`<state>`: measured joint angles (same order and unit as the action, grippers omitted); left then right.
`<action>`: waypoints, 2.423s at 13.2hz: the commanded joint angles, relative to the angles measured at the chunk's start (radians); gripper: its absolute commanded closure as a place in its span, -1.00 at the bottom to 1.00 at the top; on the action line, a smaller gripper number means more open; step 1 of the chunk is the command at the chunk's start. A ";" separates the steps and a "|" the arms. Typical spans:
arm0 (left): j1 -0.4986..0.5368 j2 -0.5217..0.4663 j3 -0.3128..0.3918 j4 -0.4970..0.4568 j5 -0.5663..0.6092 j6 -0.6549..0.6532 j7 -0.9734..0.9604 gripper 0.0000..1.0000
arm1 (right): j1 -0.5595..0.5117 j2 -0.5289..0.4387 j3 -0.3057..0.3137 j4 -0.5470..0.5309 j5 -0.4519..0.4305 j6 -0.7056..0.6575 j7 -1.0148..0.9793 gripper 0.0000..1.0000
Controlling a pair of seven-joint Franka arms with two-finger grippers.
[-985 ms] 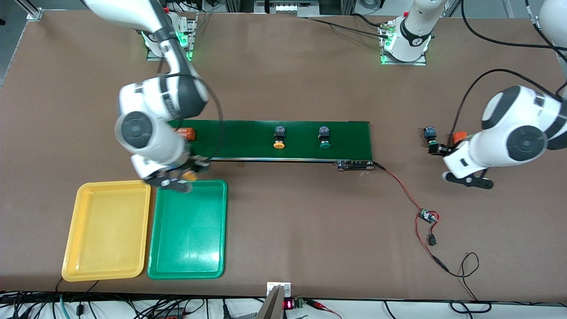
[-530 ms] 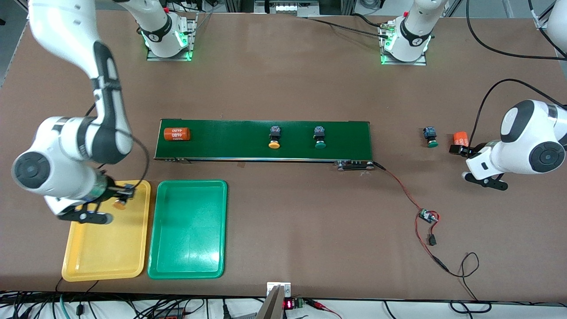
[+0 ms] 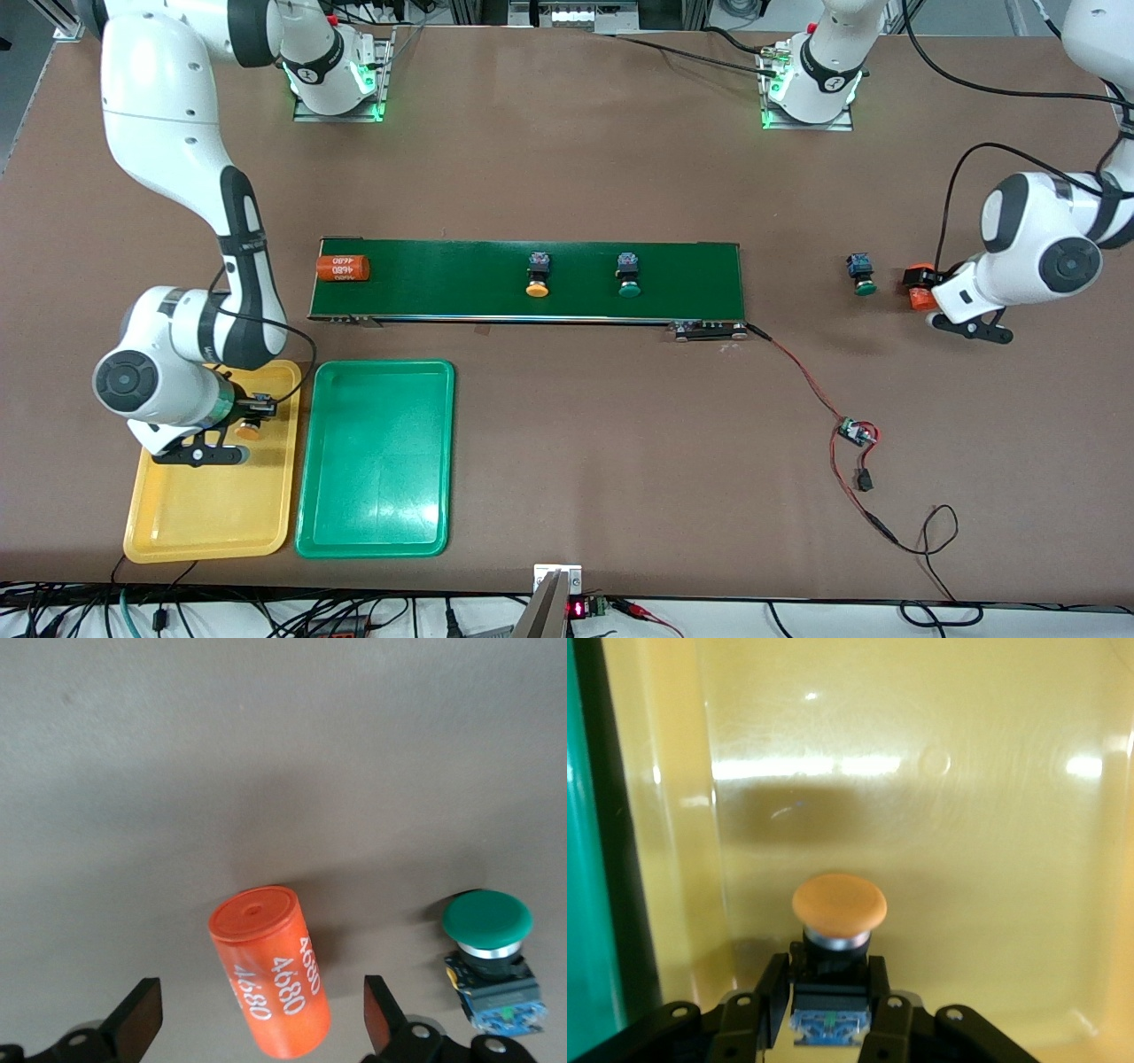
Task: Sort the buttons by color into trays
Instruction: 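Grasp the orange battery with the left gripper while the right gripper returns, then place the battery on the belt while the right gripper lifts a yellow button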
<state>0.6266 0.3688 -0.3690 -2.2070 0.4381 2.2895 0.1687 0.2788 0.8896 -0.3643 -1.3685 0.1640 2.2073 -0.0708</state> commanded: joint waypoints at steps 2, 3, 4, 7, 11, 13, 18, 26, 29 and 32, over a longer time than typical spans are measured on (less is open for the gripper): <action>-0.097 -0.048 0.133 -0.109 -0.035 0.122 0.023 -0.92 | -0.012 0.006 0.004 0.035 -0.008 0.000 -0.020 -0.30; -0.090 -0.027 0.134 -0.126 -0.035 0.177 0.023 -0.78 | -0.009 -0.003 0.001 0.035 -0.009 -0.001 -0.017 -0.99; -0.087 -0.016 0.133 -0.129 -0.035 0.189 0.022 -0.34 | -0.010 -0.018 -0.013 0.035 -0.006 -0.004 -0.024 -1.00; -0.084 -0.028 0.130 -0.116 -0.033 0.186 0.022 0.40 | -0.001 -0.095 -0.012 0.025 0.011 -0.119 -0.006 -1.00; -0.073 -0.042 0.067 -0.001 -0.035 0.127 0.228 0.67 | 0.060 -0.298 -0.010 -0.120 0.088 -0.228 0.005 -1.00; -0.073 -0.042 -0.005 0.059 -0.035 0.047 0.335 0.64 | 0.129 -0.417 -0.013 -0.274 0.089 -0.195 0.011 -1.00; -0.073 -0.024 -0.193 0.081 -0.061 0.025 0.569 0.56 | 0.357 -0.555 -0.019 -0.471 0.072 -0.123 0.237 -1.00; -0.131 0.030 -0.539 0.098 -0.171 0.024 0.562 0.56 | 0.579 -0.554 -0.018 -0.500 0.071 -0.133 0.440 -1.00; -0.166 0.084 -0.544 0.096 -0.174 0.100 0.554 0.55 | 0.638 -0.532 -0.016 -0.501 0.072 -0.127 0.535 -1.00; -0.238 0.121 -0.544 0.089 -0.174 0.136 0.452 0.55 | 0.658 -0.506 -0.015 -0.501 0.071 -0.129 0.540 -1.00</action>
<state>0.4295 0.4591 -0.9112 -2.1317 0.2889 2.4099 0.6832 0.9232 0.3768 -0.3731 -1.8579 0.2405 2.0686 0.4523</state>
